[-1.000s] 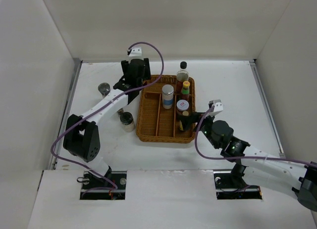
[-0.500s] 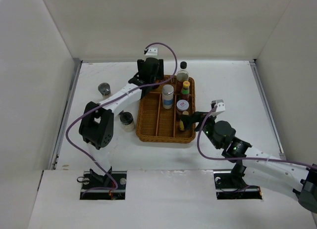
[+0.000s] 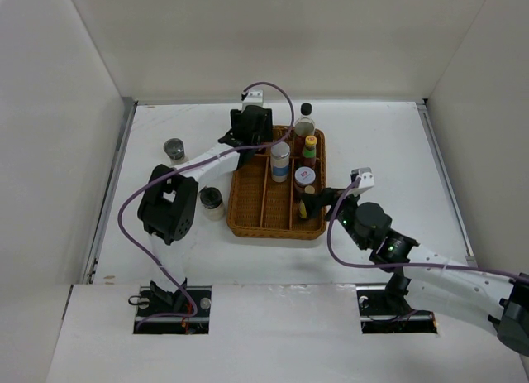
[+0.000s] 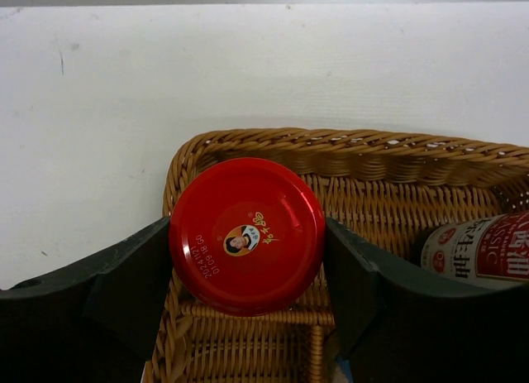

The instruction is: Organize the condiment bottles

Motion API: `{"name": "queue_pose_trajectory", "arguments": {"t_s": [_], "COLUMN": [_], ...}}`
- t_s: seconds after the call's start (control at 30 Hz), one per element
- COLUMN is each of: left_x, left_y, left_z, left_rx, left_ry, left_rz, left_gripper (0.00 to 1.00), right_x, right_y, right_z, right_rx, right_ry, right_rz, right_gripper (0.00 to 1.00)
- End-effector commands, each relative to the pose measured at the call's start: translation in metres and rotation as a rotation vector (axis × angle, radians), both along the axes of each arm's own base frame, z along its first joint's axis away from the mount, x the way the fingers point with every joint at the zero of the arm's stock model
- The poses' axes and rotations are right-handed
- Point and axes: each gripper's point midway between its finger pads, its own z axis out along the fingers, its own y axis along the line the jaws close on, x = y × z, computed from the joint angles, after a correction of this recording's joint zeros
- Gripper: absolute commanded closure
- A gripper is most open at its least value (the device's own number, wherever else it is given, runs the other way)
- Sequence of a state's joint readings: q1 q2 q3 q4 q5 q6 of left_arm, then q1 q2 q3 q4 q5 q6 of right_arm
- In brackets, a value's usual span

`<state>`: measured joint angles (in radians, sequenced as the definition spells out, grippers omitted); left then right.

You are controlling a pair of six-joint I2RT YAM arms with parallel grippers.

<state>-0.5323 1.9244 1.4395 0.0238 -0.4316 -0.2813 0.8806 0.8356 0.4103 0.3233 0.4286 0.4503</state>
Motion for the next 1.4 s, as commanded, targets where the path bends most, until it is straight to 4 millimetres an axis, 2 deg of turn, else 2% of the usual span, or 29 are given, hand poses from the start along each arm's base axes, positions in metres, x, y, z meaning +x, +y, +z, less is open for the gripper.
{"name": "queue_pose_trajectory", "arguments": {"t_s": [0.0, 0.2, 0.3, 0.4, 0.5, 0.6, 0.73, 0.83, 0.93, 1.0, 1.07, 1.13, 1.17, 1.2, 1.37], "left_x": [0.015, 0.014, 0.012, 0.004, -0.005, -0.020, -0.052, -0.076, -0.088, -0.092, -0.093, -0.091, -0.088, -0.088, -0.083], "left_y": [-0.002, 0.000, -0.001, 0.000, 0.007, 0.021, 0.050, 0.091, 0.146, 0.175, 0.194, 0.204, 0.217, 0.218, 0.236], "left_z": [0.076, 0.075, 0.073, 0.088, 0.113, 0.135, 0.143, 0.140, 0.129, 0.118, 0.105, 0.092, 0.070, 0.067, 0.042], "left_rx": [-0.135, -0.134, -0.133, -0.147, -0.172, -0.180, -0.195, -0.190, -0.137, -0.109, -0.100, -0.088, -0.080, -0.079, -0.054], "left_ry": [-0.214, -0.209, -0.207, -0.232, -0.285, -0.327, -0.348, -0.357, -0.326, -0.281, -0.224, -0.166, -0.085, -0.077, -0.008], "left_rz": [0.027, 0.025, 0.021, 0.021, 0.037, 0.076, 0.150, 0.272, 0.422, 0.493, 0.536, 0.546, 0.568, 0.570, 0.619], "left_gripper": [0.37, 0.31, 0.21, 0.13, 0.10, 0.10, 0.12, 0.14, 0.15, 0.15, 0.14, 0.13, 0.12, 0.12, 0.10], "right_x": [0.003, 0.002, 0.002, 0.002, 0.003, 0.002, 0.000, -0.001, 0.001, 0.000, 0.000, -0.001, -0.003, -0.003, -0.004], "right_y": [0.003, 0.001, -0.001, 0.000, 0.000, 0.001, 0.000, 0.000, 0.003, 0.005, 0.005, 0.004, 0.001, 0.001, 0.001], "right_z": [0.015, 0.018, 0.020, 0.019, 0.018, 0.017, 0.020, 0.020, 0.018, 0.018, 0.019, 0.021, 0.025, 0.025, 0.024], "right_rx": [0.060, 0.068, 0.074, 0.071, 0.065, 0.067, 0.079, 0.081, 0.070, 0.064, 0.063, 0.067, 0.083, 0.085, 0.088], "right_ry": [-0.030, -0.037, -0.044, -0.039, -0.041, -0.036, -0.043, -0.042, -0.036, -0.038, -0.039, -0.042, -0.054, -0.054, -0.049], "right_rz": [0.000, -0.003, -0.010, -0.004, -0.009, 0.000, 0.000, 0.003, 0.008, 0.016, 0.014, 0.014, 0.014, 0.014, 0.016], "right_gripper": [0.01, 0.01, 0.01, 0.01, 0.01, 0.01, 0.01, 0.03, 0.10, 0.25, 0.40, 0.46, 0.44, 0.43, 0.20]}}
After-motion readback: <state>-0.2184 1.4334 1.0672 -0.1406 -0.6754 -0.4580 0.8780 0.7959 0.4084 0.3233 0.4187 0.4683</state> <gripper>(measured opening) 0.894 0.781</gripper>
